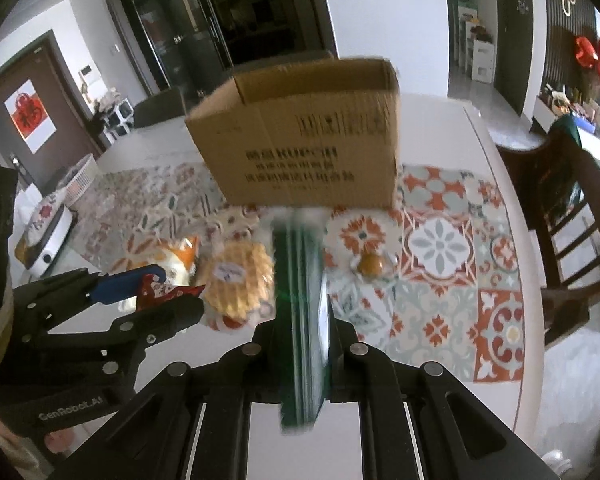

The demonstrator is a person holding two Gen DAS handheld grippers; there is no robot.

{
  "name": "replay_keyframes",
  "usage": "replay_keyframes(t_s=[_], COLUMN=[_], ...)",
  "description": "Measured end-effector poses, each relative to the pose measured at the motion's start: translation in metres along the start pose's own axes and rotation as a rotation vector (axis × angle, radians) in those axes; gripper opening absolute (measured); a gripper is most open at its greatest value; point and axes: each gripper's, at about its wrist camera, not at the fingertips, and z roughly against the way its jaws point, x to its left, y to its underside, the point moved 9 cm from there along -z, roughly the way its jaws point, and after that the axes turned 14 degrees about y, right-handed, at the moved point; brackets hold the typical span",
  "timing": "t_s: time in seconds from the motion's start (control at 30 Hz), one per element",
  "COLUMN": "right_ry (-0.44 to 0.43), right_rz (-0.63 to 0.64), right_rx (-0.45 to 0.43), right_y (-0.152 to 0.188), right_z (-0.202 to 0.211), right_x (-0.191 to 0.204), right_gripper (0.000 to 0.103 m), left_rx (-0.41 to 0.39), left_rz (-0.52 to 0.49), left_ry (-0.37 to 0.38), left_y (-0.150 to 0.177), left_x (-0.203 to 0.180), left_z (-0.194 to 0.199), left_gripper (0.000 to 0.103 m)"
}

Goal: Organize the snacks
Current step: 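Lift both snacks and carry them over the cardboard box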

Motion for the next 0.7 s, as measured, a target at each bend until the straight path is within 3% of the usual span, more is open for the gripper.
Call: replay_keyframes(t_s=[0.33,0.7], right_ry=[0.013,0.028], right_rz=[-0.015,-0.004], right_rx=[-0.094,-0.14], right_y=[-0.05,-0.132], right_z=[0.012,-0.006], right_x=[0.01,0.012], right_gripper=[0.013,0.013], left_rx=[-0.067,-0.119], left_rz=[-0.037,-0.069], left_ry=[-0.028,-0.08], left_y=[-0.049,-0.129], left_x=[0.014,0.038], left_z=[0.019,0.025], left_gripper=[0.049,0.049])
